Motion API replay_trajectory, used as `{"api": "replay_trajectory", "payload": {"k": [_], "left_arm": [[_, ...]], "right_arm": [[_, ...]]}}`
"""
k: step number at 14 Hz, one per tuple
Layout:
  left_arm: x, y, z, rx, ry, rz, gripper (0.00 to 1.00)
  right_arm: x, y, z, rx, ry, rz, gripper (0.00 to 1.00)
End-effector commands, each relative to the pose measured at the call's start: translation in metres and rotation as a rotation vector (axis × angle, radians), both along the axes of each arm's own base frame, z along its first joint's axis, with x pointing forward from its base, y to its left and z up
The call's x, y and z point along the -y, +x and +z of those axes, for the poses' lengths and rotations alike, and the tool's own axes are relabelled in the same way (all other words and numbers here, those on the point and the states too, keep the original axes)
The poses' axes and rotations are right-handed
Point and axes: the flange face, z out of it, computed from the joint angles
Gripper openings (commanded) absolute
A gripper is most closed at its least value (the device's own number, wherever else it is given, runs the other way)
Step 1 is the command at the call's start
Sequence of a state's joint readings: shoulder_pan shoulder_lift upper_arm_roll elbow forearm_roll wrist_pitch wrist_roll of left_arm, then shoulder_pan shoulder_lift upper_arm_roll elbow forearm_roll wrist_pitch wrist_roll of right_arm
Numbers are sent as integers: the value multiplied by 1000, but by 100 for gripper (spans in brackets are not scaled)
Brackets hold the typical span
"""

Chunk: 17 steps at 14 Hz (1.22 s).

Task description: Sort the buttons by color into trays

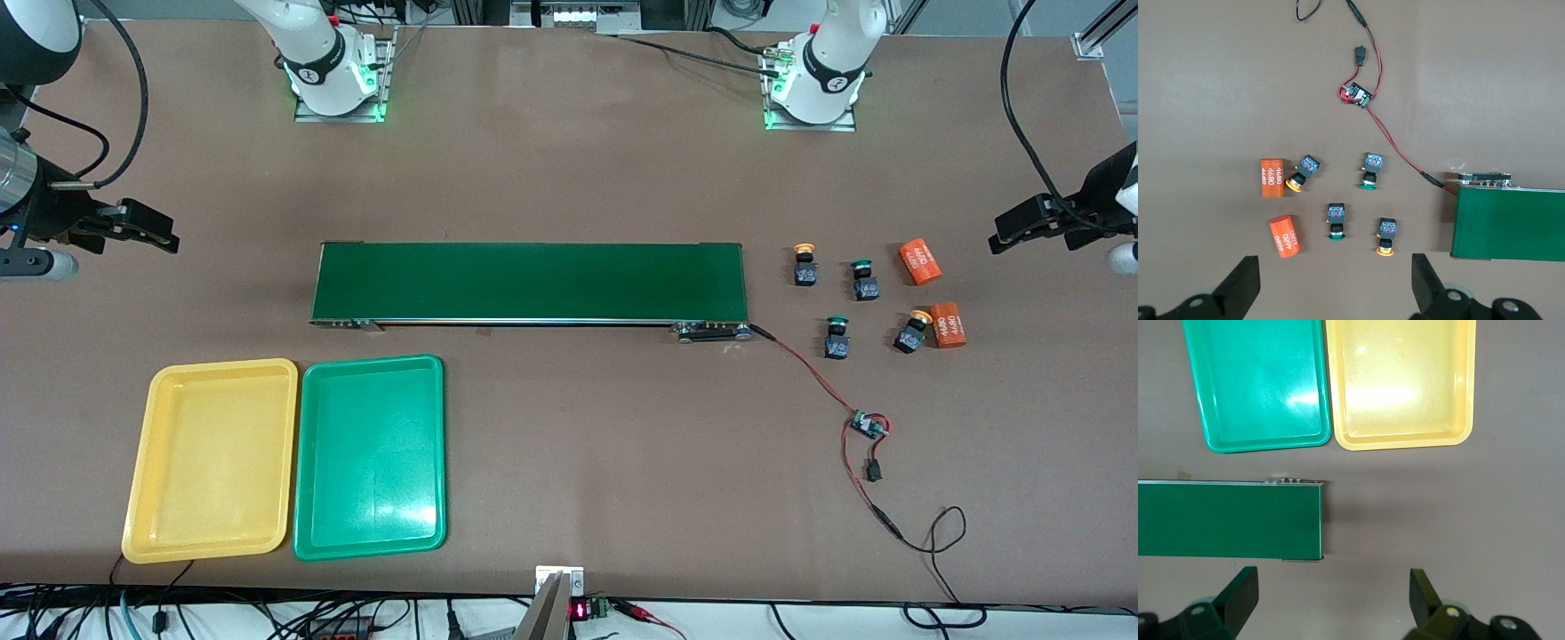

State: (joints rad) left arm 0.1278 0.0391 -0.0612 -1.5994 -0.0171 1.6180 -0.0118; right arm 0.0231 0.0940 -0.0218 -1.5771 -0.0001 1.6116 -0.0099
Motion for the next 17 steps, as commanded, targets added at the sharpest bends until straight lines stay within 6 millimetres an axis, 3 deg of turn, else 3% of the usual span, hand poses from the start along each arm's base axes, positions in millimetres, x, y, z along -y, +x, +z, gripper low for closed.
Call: {"api": "replay_trajectory", "payload": {"k": [1, 6, 13, 14, 16, 17], "left_arm": [[-2, -12, 5, -7, 17, 8, 100], [-4, 0, -4, 2, 19, 6, 100], [-3, 61, -113, -123, 0, -18, 100], [-6, 72, -138, -153, -9, -19, 100], [-4, 78, -163, -152, -11, -23, 100], [2, 80, -188, -162, -10, -32, 100]], "right_arm": [[3, -1, 2, 6, -14, 6, 100], [4, 0, 2, 10, -18, 6, 100], [4, 0, 1, 7, -17, 7, 100], [4, 0, 1, 9, -17, 9, 100], [6, 2, -2, 7, -30, 9, 100], [6, 3, -3, 9, -36, 8, 100]]}}
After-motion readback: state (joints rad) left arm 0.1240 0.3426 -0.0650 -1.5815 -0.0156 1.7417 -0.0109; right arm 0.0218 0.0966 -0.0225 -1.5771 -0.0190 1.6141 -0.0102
